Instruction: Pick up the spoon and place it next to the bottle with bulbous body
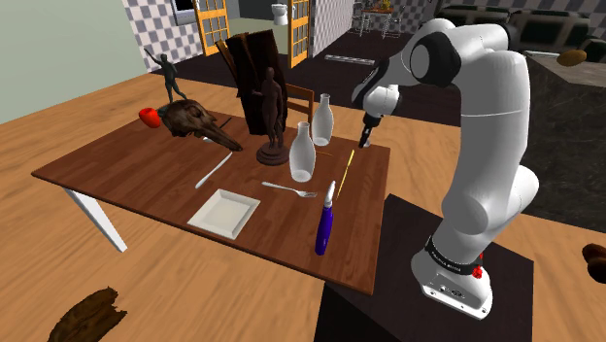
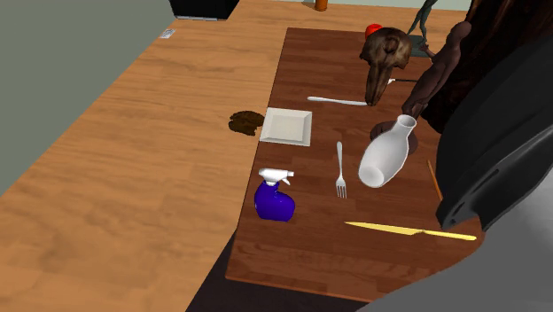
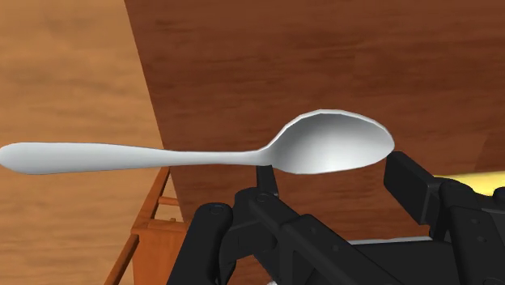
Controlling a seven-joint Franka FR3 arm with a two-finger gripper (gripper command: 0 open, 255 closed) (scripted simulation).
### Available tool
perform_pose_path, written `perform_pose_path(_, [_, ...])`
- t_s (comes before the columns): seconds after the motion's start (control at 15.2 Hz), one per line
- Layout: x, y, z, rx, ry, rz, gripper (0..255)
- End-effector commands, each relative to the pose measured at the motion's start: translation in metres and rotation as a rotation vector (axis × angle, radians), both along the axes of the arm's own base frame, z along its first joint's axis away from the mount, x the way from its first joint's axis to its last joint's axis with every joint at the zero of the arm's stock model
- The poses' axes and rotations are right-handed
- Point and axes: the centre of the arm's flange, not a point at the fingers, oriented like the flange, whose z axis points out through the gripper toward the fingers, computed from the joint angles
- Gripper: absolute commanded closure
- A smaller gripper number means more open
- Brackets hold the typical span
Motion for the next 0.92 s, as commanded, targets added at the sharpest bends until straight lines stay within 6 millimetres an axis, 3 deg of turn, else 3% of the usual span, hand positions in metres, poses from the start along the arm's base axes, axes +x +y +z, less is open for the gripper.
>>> perform_pose_path(0.0, [0.000,0.000,-0.010,0.000,0.000,0.000,255])
perform_pose_path(0.26, [0.000,0.000,-0.033,0.000,0.000,0.000,255])
perform_pose_path(0.79, [0.000,0.000,-0.033,0.000,0.000,0.000,255])
perform_pose_path(0.86, [0.000,0.000,-0.033,0.000,0.000,0.000,0])
